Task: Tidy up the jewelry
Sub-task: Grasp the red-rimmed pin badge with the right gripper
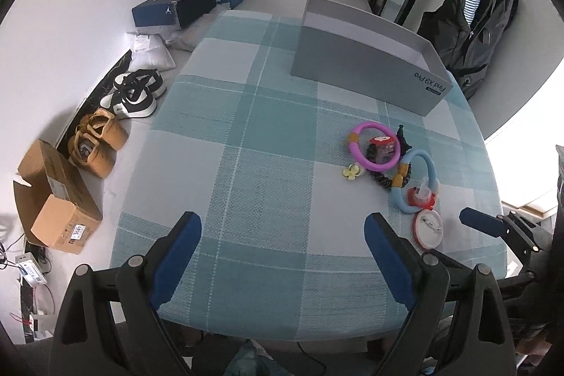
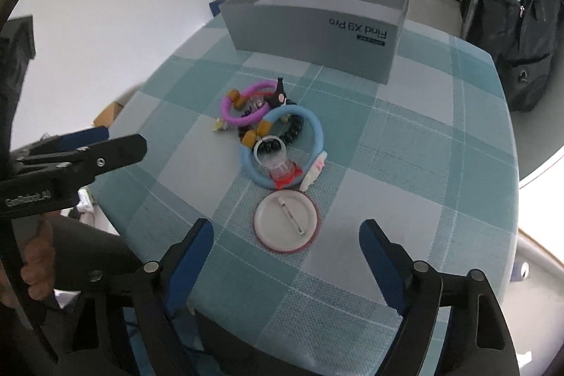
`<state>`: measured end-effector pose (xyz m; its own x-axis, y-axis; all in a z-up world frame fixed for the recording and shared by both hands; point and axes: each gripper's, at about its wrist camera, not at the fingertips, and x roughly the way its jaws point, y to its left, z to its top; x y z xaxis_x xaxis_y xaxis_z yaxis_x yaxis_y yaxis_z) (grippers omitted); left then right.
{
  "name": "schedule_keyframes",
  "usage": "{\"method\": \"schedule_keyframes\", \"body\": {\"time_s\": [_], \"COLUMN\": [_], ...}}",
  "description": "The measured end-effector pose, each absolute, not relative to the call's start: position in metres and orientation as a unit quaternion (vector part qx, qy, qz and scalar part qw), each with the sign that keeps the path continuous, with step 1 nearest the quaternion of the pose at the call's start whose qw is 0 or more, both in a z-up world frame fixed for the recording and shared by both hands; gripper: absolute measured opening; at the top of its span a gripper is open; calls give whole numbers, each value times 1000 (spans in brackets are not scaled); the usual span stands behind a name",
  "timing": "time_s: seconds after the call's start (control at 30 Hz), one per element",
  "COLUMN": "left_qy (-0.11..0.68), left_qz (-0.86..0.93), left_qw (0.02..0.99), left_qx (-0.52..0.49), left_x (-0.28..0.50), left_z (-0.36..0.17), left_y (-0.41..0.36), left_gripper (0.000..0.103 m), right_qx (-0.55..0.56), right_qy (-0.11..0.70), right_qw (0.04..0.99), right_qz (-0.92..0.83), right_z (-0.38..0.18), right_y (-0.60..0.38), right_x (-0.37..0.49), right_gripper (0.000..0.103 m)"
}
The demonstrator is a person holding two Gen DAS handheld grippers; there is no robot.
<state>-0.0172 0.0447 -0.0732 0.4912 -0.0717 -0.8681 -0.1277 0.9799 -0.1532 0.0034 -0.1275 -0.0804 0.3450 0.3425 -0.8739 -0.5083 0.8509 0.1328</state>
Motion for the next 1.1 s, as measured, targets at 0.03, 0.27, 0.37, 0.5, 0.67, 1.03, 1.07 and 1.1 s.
{"method": "schedule_keyframes", "body": {"time_s": [0.03, 0.27, 0.37, 0.5, 0.67, 1.03, 1.07, 1.1], "left_qy": [504, 512, 513, 513, 516, 513, 511, 511], "left_qz": [15, 14, 14, 16, 13, 15, 15, 10], "left_qw": [858, 852, 851, 851, 849, 857, 858, 859], "left_qx": [-98, -105, -110, -113, -117, -56, -46, -38], "left_x": [-17, -15, -13, -12, -10, 3, 4, 6], "left_z": [-73, -75, -75, -75, -77, -78, -78, -78], "left_y": [45, 48, 50, 51, 52, 39, 36, 33], "left_gripper": [91, 91, 91, 91, 91, 91, 91, 91], "right_qx": [-88, -130, -166, -169, -172, -124, -119, -115], "right_qy": [507, 508, 497, 490, 488, 494, 493, 492], "right_qw": [817, 816, 820, 820, 817, 823, 824, 826], "right_qz": [258, 241, 231, 244, 253, 250, 250, 251], "right_z": [-81, -88, -90, -88, -87, -74, -72, -69], "right_y": [-126, -111, -104, -103, -104, -117, -119, -120], "right_x": [3, 3, -3, -6, -8, 4, 5, 6], "right_gripper": [82, 71, 60, 48, 41, 41, 41, 41]}}
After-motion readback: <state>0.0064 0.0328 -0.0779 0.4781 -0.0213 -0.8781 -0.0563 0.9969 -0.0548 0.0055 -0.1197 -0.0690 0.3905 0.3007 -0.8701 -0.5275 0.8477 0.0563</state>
